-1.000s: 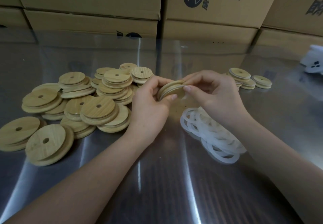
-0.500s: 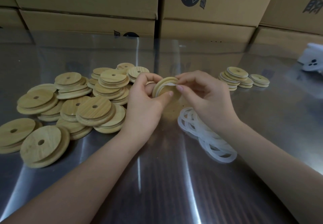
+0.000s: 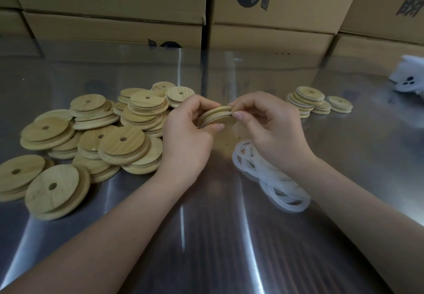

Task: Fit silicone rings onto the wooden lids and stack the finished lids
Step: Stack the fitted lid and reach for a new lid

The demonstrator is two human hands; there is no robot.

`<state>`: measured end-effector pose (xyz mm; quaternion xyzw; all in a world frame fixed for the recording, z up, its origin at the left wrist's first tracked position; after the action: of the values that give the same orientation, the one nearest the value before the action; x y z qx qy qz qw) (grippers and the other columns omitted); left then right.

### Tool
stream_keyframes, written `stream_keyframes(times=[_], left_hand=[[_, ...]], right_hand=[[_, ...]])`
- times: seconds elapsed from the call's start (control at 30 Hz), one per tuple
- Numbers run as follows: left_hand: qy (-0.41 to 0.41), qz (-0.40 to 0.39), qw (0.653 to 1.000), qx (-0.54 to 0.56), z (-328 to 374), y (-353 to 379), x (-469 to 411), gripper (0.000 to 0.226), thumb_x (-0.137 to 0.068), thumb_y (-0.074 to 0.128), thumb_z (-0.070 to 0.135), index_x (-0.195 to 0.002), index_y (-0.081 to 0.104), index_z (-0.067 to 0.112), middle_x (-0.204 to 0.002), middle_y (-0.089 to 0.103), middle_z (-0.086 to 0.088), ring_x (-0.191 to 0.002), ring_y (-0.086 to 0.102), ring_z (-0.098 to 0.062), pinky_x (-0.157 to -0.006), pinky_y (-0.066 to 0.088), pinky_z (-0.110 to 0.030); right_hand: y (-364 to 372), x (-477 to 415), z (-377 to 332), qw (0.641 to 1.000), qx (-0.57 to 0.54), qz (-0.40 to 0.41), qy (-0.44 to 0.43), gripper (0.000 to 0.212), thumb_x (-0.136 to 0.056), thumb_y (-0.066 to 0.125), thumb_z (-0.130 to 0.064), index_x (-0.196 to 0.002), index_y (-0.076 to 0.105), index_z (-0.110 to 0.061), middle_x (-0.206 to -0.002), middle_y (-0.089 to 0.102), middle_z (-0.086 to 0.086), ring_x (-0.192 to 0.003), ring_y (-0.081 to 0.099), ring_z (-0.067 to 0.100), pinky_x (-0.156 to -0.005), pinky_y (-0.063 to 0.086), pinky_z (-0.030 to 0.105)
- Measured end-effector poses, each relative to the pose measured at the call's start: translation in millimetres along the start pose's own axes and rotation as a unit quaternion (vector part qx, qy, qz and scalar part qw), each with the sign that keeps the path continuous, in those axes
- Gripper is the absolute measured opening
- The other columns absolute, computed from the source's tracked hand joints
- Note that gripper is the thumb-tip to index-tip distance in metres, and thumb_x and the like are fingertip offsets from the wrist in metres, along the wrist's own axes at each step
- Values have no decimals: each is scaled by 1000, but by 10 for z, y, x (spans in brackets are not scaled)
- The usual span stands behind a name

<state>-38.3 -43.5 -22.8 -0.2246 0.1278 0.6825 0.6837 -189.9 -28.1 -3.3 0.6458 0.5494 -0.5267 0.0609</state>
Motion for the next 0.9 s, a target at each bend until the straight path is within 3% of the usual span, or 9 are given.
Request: stream_keyframes(times=[0.37, 0.6, 0.73, 0.9], left_hand=[[13, -3, 1000, 13, -16, 14, 10, 41, -76, 75, -6, -82, 62, 33, -81, 68, 18, -85, 67, -6, -80, 53, -22], [10, -11, 1000, 17, -49, 32, 14, 45, -76, 75, -4, -83, 62, 38, -84, 69, 19, -87, 67, -3, -79, 51, -18], [4, -15, 1000, 23, -58, 35, 16, 42, -76, 76, -4, -87, 63, 34, -87, 70, 14, -89, 68, -4, -83, 54, -22], [-40, -20, 996, 75, -79, 54, 25, 35, -79, 74, -4, -93, 64, 26, -90, 73, 6, -89, 71, -8, -80, 57, -26]], right_hand=[[-42, -35, -28, 1000, 0, -16, 4, 4, -84, 69, 1, -85, 71, -3, -88, 70, 5, -86, 65, 15, -77, 53, 26], [-41, -45, 36, 995, -63, -37, 68, 10, -84, 71, -1, -85, 72, -11, -90, 70, 3, -88, 67, 14, -80, 53, 25], [-46, -48, 67, 988, -108, -43, 100, 14, -84, 73, -4, -85, 72, -19, -90, 72, -3, -88, 69, 11, -80, 54, 23], [-75, -51, 168, 953, -233, -18, 194, 15, -90, 66, -4, -91, 74, -17, -87, 75, 1, -84, 71, 13, -73, 54, 23]])
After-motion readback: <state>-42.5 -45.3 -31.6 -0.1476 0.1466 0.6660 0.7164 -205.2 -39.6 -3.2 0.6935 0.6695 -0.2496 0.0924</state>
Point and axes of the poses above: each hand's wrist, its own x-axis away from the middle knuckle, its own y-axis out of the palm, z = x × y, the point moved 5 cm from there along -x, towards the middle knuckle
